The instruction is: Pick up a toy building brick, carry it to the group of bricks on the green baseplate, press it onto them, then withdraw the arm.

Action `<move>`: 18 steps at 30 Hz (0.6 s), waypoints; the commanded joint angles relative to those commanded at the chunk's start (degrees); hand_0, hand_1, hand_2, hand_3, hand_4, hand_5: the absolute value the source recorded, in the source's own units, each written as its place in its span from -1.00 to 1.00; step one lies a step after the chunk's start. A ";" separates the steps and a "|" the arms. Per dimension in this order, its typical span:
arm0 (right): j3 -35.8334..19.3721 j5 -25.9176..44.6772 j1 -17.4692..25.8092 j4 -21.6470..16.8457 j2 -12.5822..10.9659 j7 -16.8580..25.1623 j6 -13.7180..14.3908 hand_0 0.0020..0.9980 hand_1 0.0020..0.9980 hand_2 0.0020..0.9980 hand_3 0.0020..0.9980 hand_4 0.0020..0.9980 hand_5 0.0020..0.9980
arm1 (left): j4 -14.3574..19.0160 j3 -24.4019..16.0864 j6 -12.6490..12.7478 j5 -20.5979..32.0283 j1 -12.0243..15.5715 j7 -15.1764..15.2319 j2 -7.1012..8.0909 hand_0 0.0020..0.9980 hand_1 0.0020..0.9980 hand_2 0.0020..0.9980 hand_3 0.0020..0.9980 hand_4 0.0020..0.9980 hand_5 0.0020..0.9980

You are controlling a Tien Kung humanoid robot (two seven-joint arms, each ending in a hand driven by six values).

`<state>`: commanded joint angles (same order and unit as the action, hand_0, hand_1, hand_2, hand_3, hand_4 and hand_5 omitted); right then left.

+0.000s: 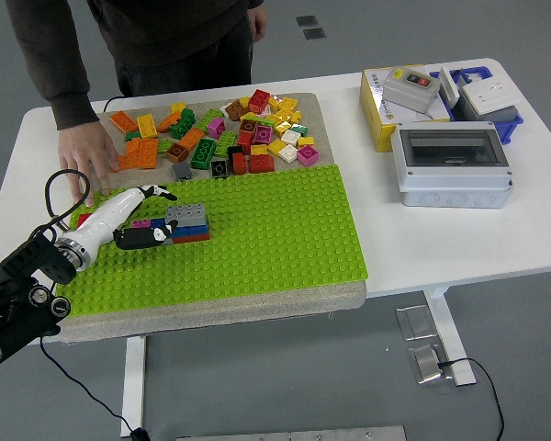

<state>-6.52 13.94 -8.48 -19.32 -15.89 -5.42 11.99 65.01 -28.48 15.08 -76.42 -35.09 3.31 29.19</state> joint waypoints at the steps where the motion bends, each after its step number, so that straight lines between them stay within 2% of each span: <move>1: -0.04 -0.06 0.01 0.02 -0.01 -0.02 -0.05 0.30 0.24 0.17 0.19 0.31 1.00 | 0.27 -0.31 -0.02 0.27 0.08 0.08 0.16 1.00 0.95 0.90 0.51 0.27 -0.32; 3: -0.07 -0.14 0.03 0.03 -0.04 -0.06 -0.10 0.30 0.24 0.17 0.19 0.31 1.00 | 0.83 -1.01 -0.07 0.42 0.26 0.13 0.47 1.00 0.95 0.90 0.50 0.29 -0.30; 8: -0.13 -0.34 0.21 0.03 -0.10 -0.10 -0.09 0.30 0.24 0.17 0.19 0.31 1.00 | 5.11 -3.93 -0.04 -0.41 1.65 0.16 2.25 1.00 0.95 0.90 0.50 0.29 -0.30; 9: -0.14 -0.39 0.26 0.03 -0.11 -0.11 -0.09 0.30 0.24 0.17 0.19 0.32 1.00 | 6.11 -4.59 -0.02 -0.88 1.99 0.16 2.59 1.00 0.95 0.90 0.32 0.30 -0.22; 14: -0.25 -0.66 0.46 0.06 -0.15 -0.22 -0.12 0.30 0.24 0.17 0.19 0.32 1.00 | 9.94 -6.70 -0.05 -2.70 3.16 0.06 3.80 1.00 0.95 0.90 0.32 0.30 -0.22; 15: -0.27 -0.72 0.49 0.07 -0.16 -0.25 -0.13 0.30 0.24 0.18 0.19 0.32 1.00 | 10.21 -6.75 -0.01 -2.62 3.22 0.17 3.87 1.00 0.96 0.92 0.24 0.23 0.21; 18: -0.27 -0.81 0.56 0.07 -0.16 -0.29 -0.17 0.30 0.24 0.18 0.19 0.32 1.00 | 10.26 -6.66 0.27 -2.05 3.31 0.71 3.77 1.00 0.96 0.92 0.24 0.23 0.21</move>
<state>-6.78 13.13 -7.92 -19.25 -16.05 -5.71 11.83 75.27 -35.13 15.35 -78.47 -31.78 4.02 32.96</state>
